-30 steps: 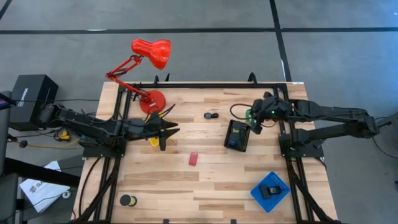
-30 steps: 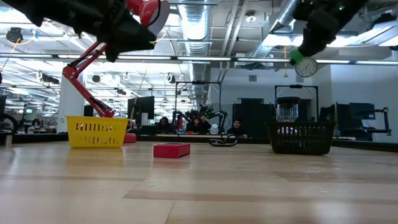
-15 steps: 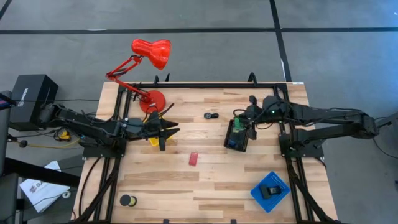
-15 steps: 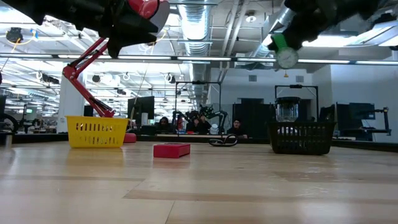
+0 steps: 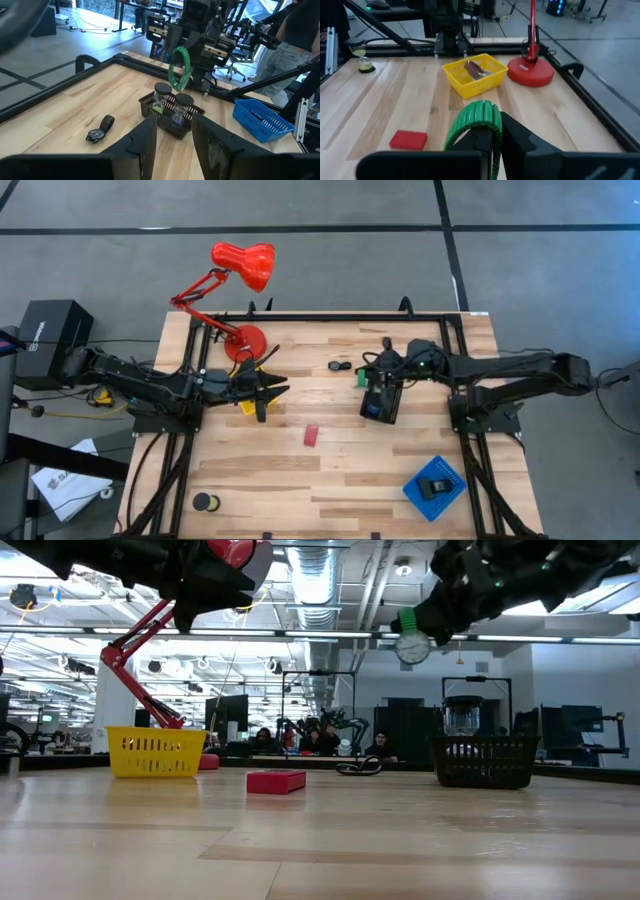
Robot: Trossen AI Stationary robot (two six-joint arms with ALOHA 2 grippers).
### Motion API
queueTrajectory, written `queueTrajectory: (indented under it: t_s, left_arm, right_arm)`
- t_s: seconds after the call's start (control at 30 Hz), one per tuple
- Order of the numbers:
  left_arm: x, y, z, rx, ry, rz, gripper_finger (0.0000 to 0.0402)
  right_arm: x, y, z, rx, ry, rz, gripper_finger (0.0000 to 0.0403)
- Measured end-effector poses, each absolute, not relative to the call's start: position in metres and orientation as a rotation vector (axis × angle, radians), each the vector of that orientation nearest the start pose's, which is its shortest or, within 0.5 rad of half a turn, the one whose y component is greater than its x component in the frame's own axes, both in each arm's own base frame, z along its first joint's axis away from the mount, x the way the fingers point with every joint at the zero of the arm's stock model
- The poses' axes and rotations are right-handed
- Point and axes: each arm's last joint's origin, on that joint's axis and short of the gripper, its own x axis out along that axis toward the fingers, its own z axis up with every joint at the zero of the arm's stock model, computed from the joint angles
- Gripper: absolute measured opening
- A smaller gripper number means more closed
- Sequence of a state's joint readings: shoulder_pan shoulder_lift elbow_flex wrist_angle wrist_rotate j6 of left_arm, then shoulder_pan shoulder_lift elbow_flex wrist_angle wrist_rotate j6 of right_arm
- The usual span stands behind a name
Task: Pick & Place Office items
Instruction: Put the green wristwatch into the yellow bin
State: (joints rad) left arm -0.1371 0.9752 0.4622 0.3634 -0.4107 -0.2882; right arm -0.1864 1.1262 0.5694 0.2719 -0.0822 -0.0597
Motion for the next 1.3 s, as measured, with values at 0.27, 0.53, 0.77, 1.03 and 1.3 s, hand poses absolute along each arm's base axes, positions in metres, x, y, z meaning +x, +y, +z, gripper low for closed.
queueTrajectory:
  t_s: [0.27,0.53,0.77,1.03,1.3]
  left_arm:
    - [0.208,-0.017,0.24,-0.249,0.1,0.292,0.0117]
    - [0.213,-0.018,0.237,-0.249,0.095,0.291,0.0117]
    - [0.234,-0.019,0.218,-0.222,0.123,0.299,0.0117]
    - [0.255,-0.02,0.202,-0.222,0.055,0.298,0.0117]
    - [0.269,-0.02,0.193,-0.153,-0.057,0.291,0.0117]
  right_arm:
    - [0.261,-0.046,0.235,-0.02,0.2,-0.058,0.0016]
    - [0.308,-0.037,0.232,-0.017,0.204,0.062,0.0016]
    - [0.339,-0.026,0.239,0.035,0.19,0.1,0.0016]
    - [0.343,-0.026,0.244,0.027,0.168,0.122,0.0016]
    - [0.343,-0.025,0.244,0.029,0.168,0.15,0.0016]
